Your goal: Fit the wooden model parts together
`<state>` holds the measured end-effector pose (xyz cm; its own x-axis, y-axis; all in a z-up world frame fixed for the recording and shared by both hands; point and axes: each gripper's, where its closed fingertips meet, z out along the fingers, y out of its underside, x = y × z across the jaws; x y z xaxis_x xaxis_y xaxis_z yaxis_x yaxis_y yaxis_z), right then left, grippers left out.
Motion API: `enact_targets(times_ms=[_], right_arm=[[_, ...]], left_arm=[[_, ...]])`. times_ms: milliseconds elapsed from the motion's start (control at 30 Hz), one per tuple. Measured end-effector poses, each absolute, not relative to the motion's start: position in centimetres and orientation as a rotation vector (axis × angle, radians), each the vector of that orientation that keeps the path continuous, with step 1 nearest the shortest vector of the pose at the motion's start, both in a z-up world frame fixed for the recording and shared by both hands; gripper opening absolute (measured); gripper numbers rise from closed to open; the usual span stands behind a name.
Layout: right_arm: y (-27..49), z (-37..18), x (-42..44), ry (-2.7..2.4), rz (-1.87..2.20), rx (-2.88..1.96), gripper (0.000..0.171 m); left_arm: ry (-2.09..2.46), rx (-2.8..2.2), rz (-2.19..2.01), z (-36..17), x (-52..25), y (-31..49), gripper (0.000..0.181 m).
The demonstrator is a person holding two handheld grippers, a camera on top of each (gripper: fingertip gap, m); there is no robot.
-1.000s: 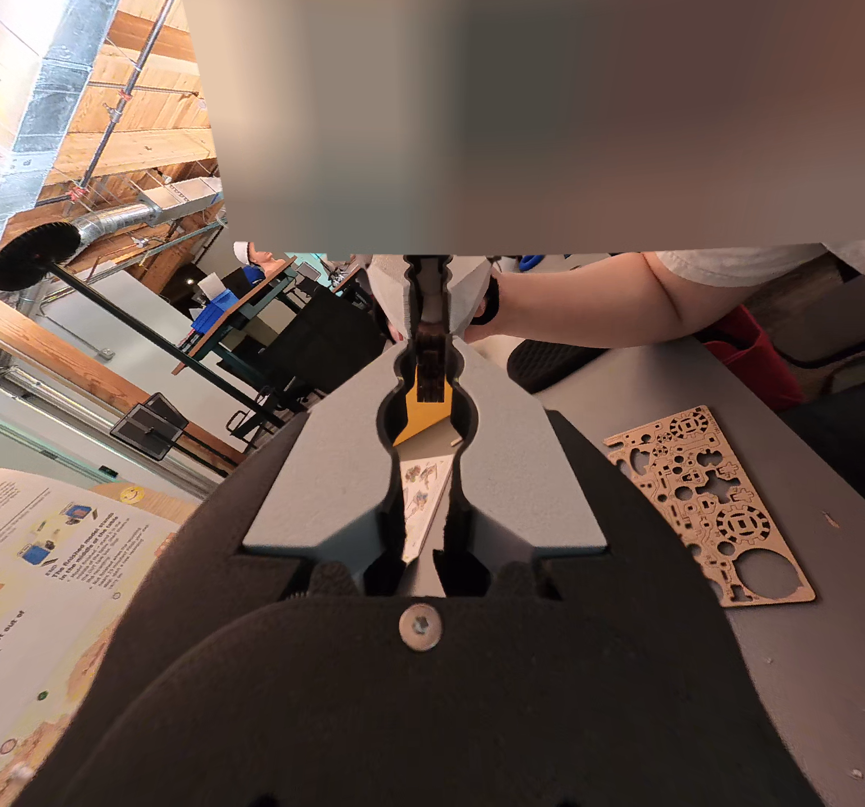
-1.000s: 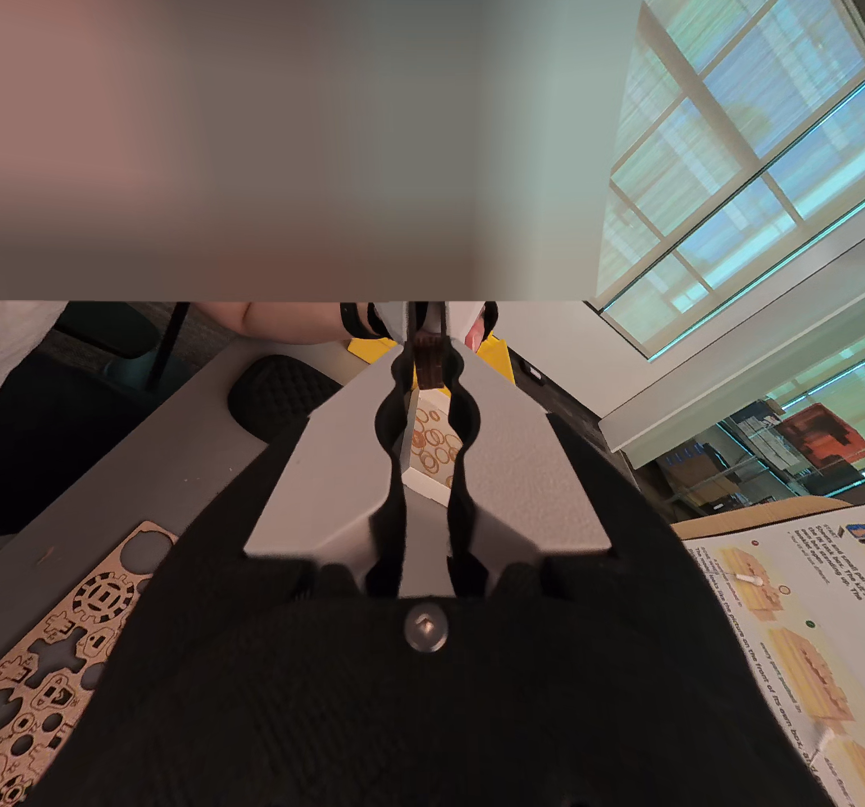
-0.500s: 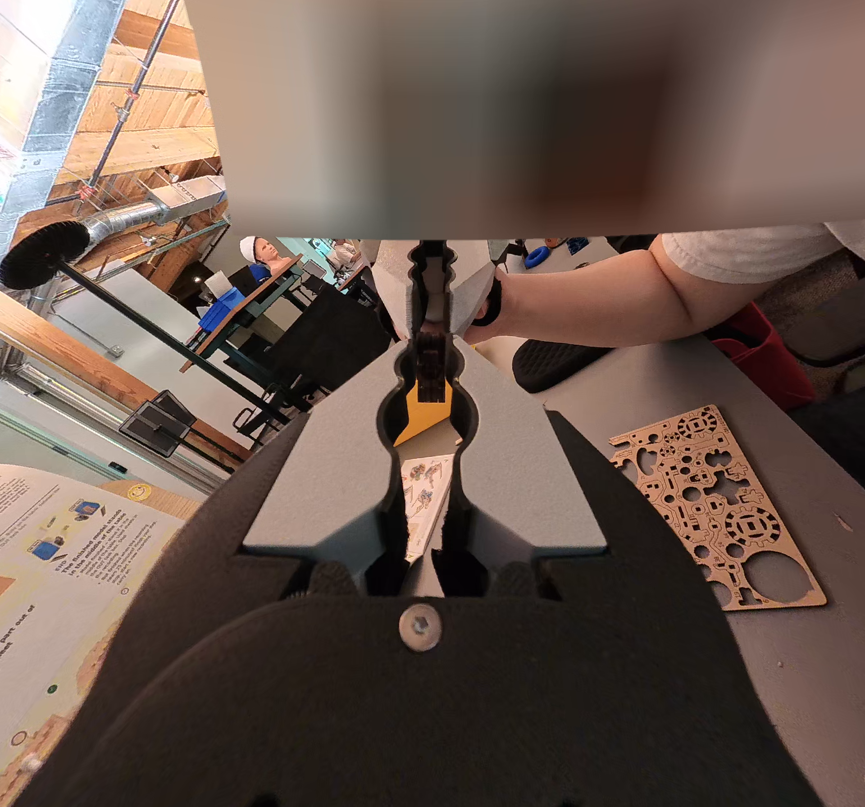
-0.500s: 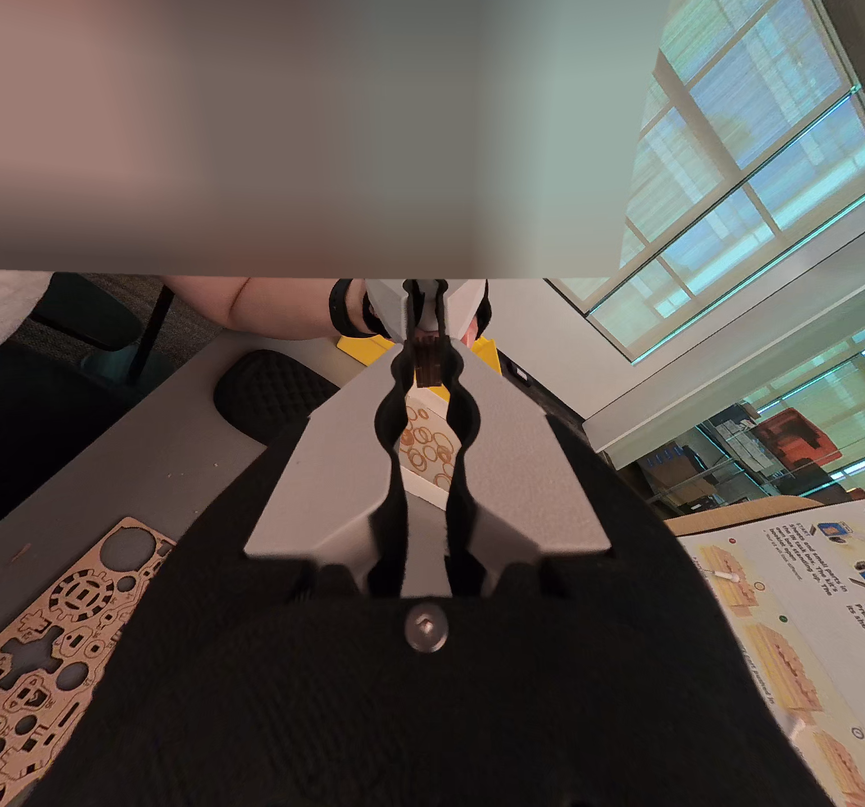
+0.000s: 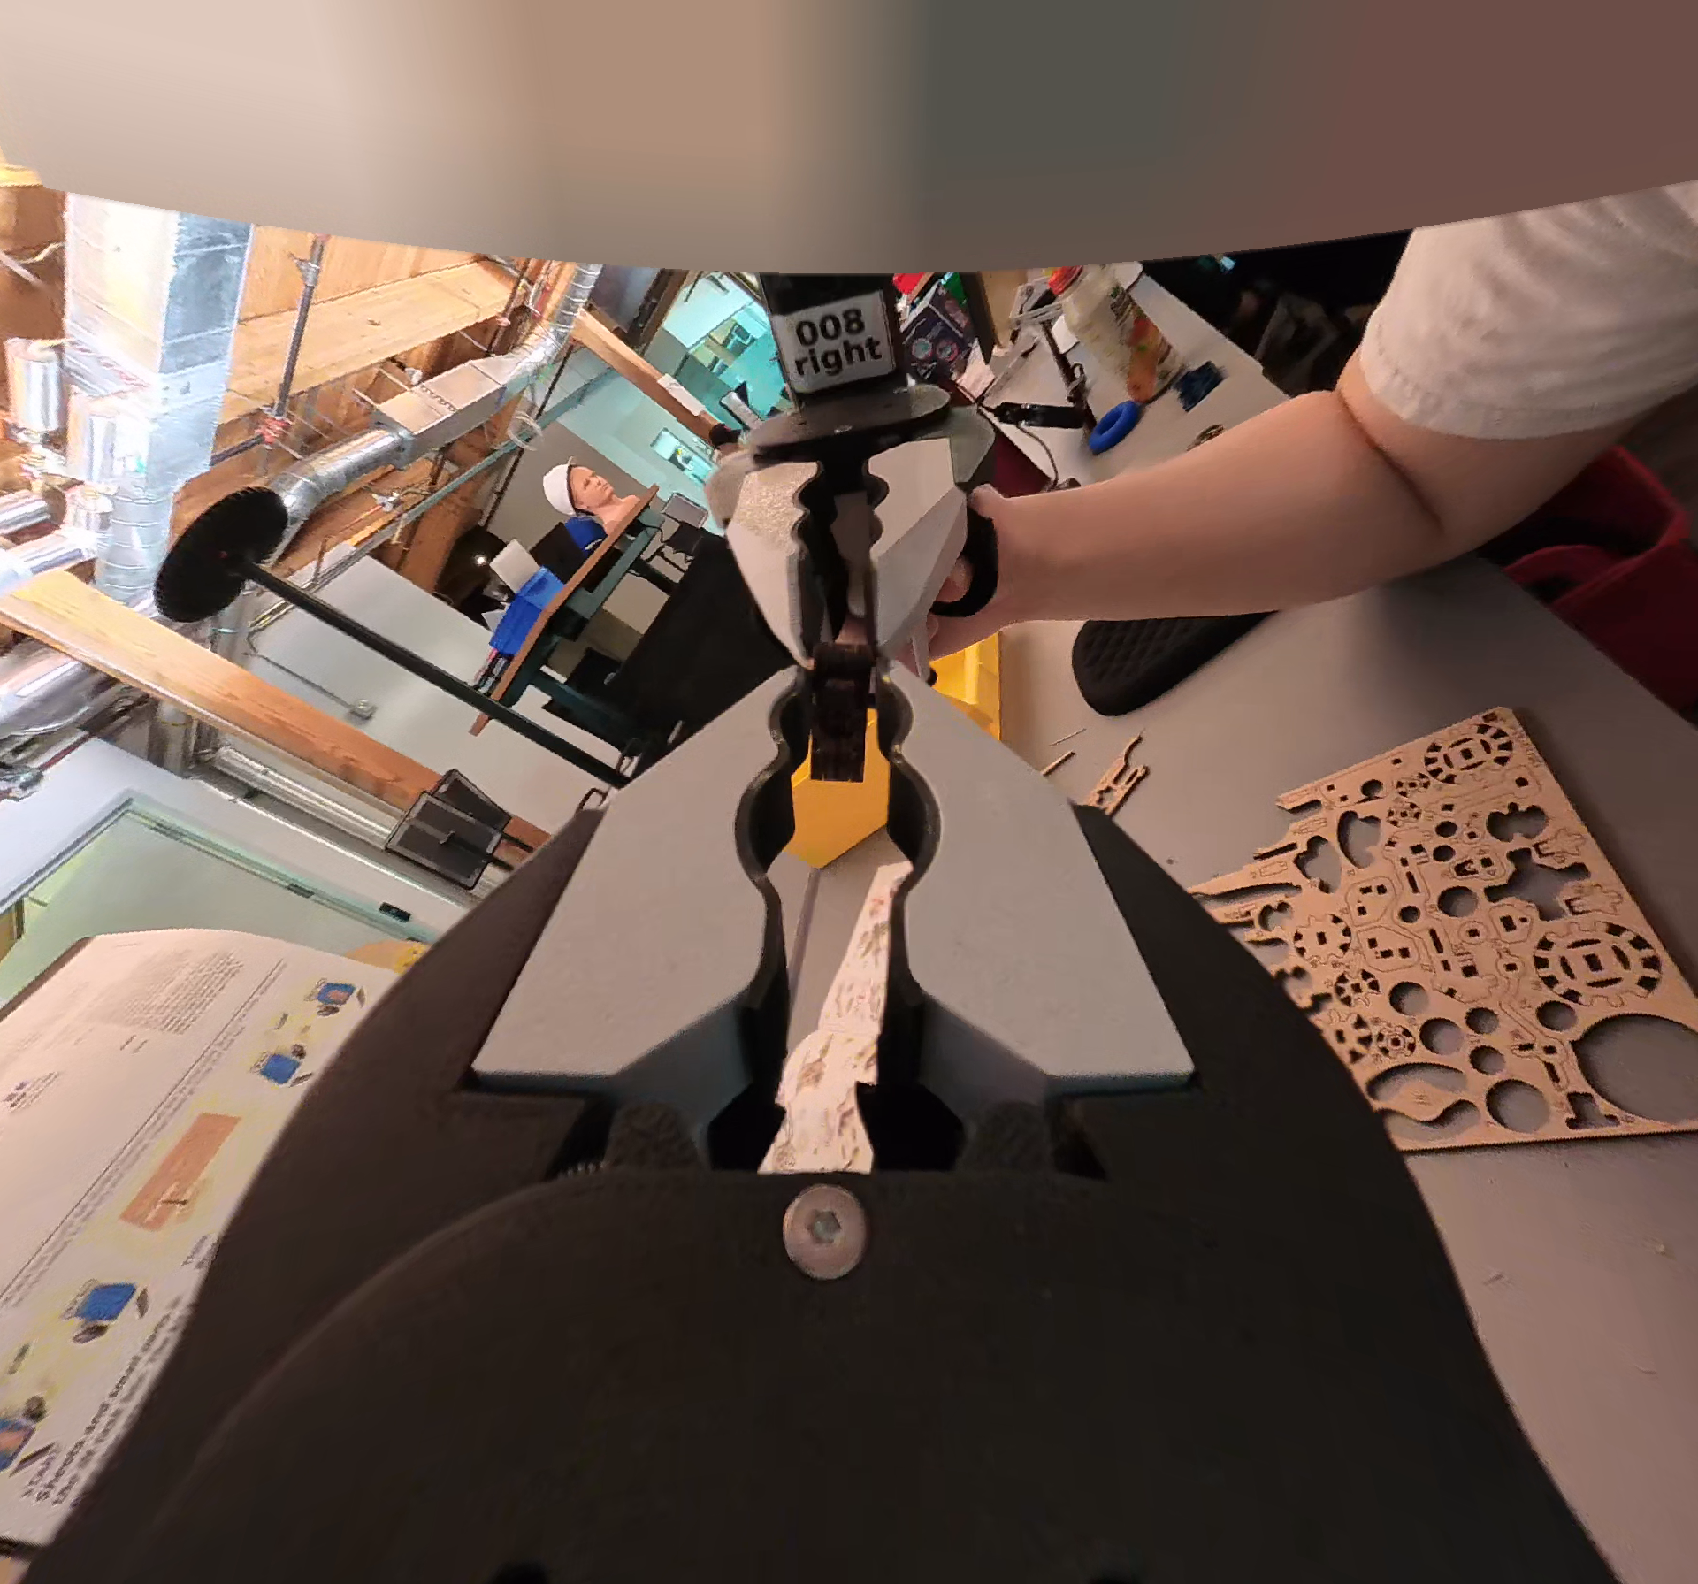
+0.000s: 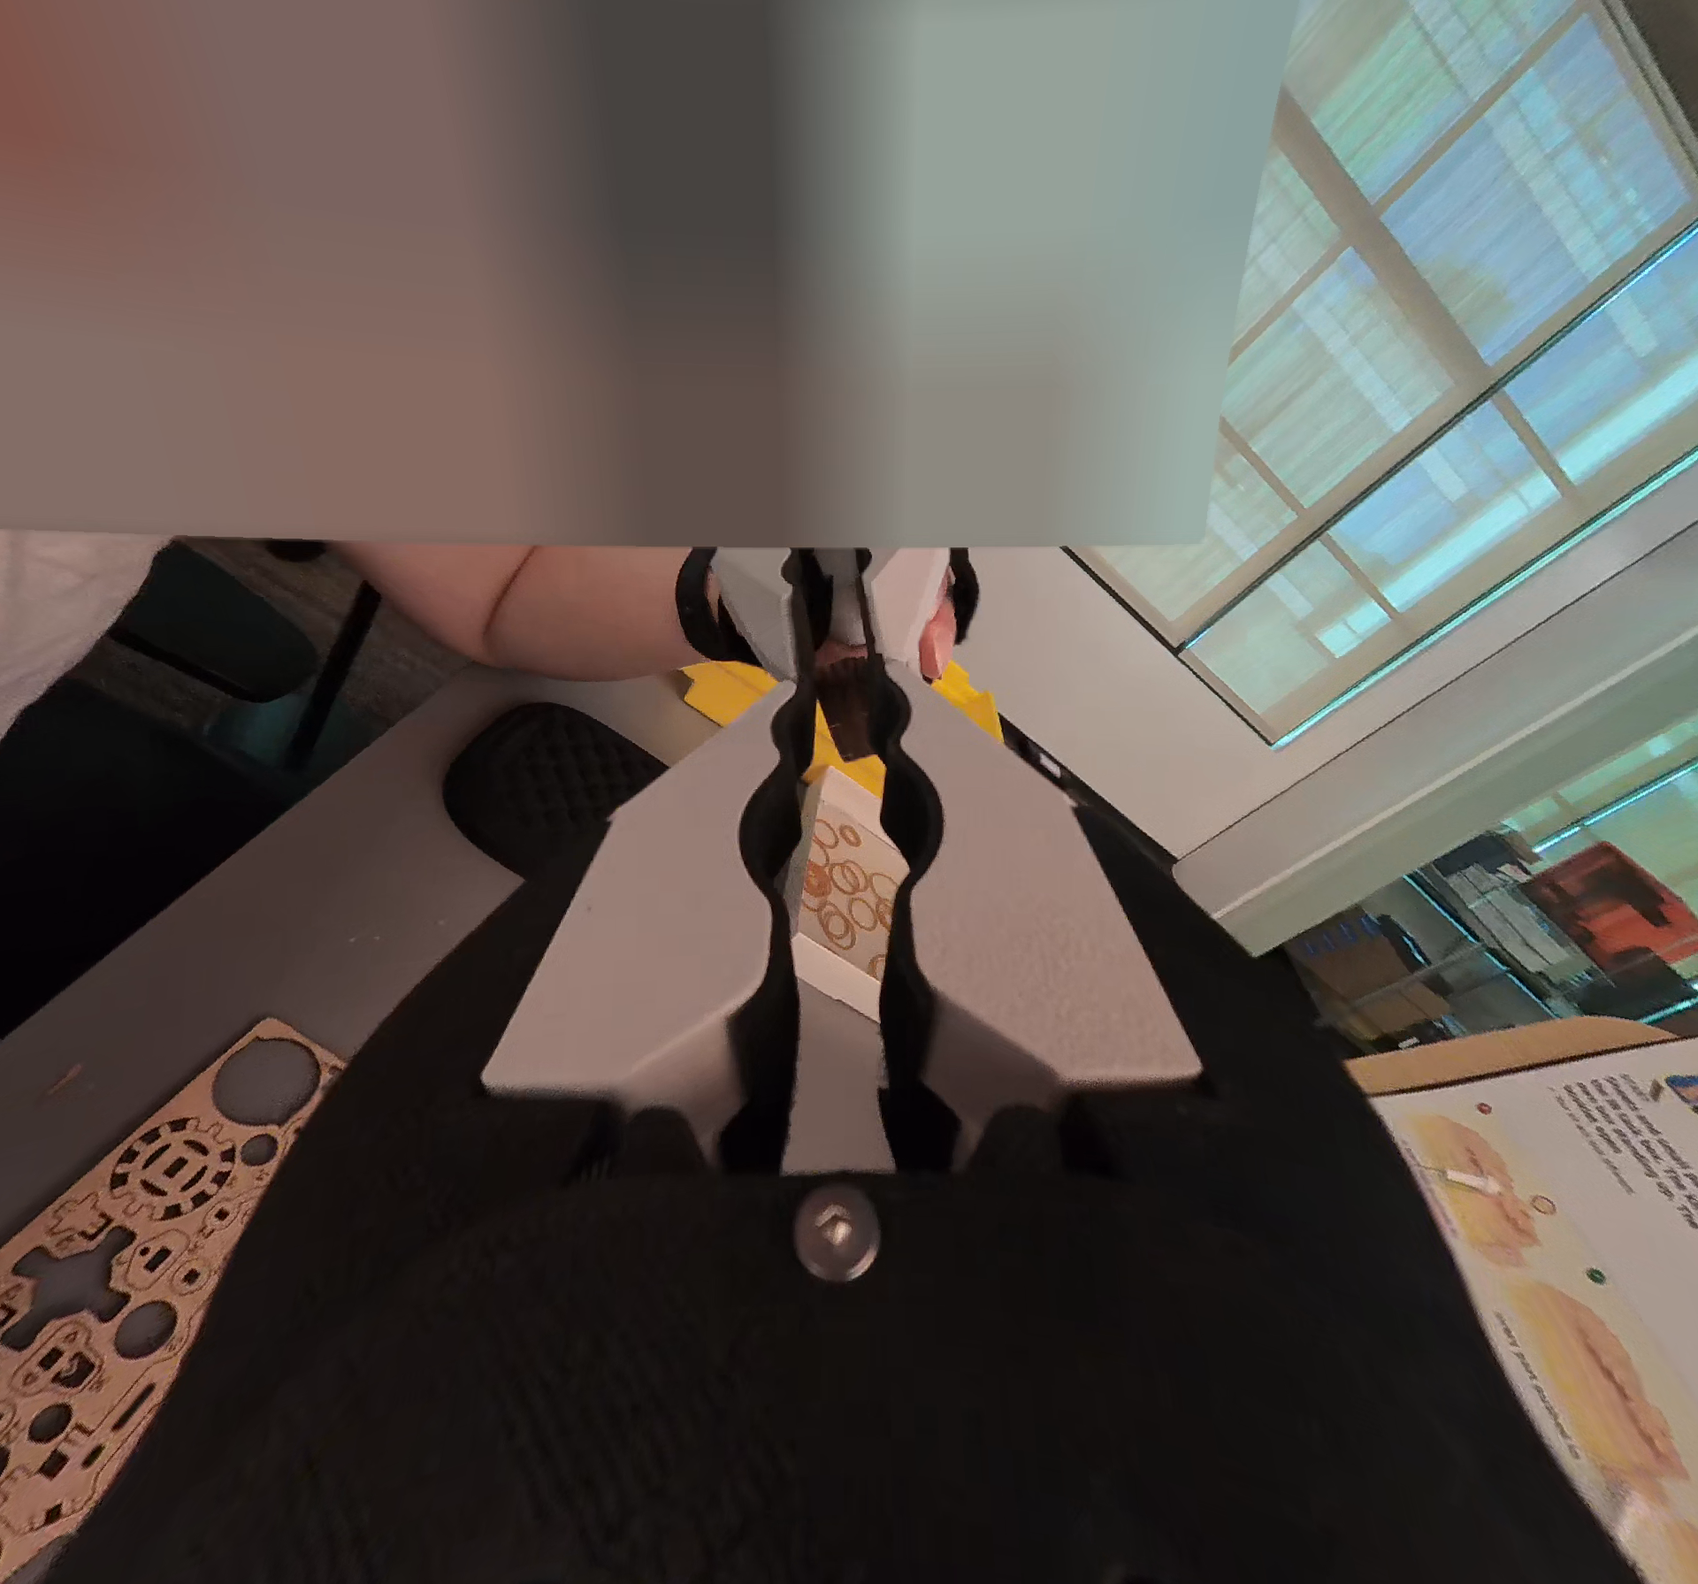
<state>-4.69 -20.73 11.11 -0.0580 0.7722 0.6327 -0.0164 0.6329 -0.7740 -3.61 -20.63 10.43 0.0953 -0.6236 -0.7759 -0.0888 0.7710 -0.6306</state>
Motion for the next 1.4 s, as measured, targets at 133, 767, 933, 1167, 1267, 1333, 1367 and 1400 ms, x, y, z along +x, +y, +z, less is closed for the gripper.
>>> enact_targets(times_ms=[133, 767, 933, 1167, 1267, 1333, 1367, 1400], right_arm=[[-20.9, 11.1, -4.7, -1.505, 0.753, -0.656, 0.010], [-20.6, 10.0, -4.5, -1.580, 0.711, -0.700, 0.010], [-20.7, 9.8, -4.5, -1.585, 0.744, -0.698, 0.010], [-20.8, 9.9, -4.5, -1.585, 0.737, -0.693, 0.011], [-20.6, 9.7, -4.5, -1.596, 0.687, -0.687, 0.011], [-20.3, 9.6, -4.4, -1.603, 0.633, -0.700, 0.012], [-20.3, 9.5, -4.4, -1.607, 0.608, -0.703, 0.013], [-20.3, 9.5, -4.5, -1.607, 0.594, -0.703, 0.013]], left_arm=[[1.450, -0.598, -0.422, 10.4, -3.7, -20.8, 0.010], [1.509, -0.607, -0.319, 9.2, -3.4, -20.4, 0.008], [1.528, -0.613, -0.326, 9.1, -3.4, -20.6, 0.008], [1.531, -0.615, -0.344, 9.1, -3.4, -20.6, 0.008], [1.532, -0.633, -0.349, 9.0, -3.4, -20.5, 0.008], [1.533, -0.653, -0.343, 8.9, -3.3, -20.2, 0.008], [1.536, -0.663, -0.336, 8.8, -3.3, -20.0, 0.008], [1.541, -0.672, -0.332, 8.6, -3.3, -19.9, 0.008]])
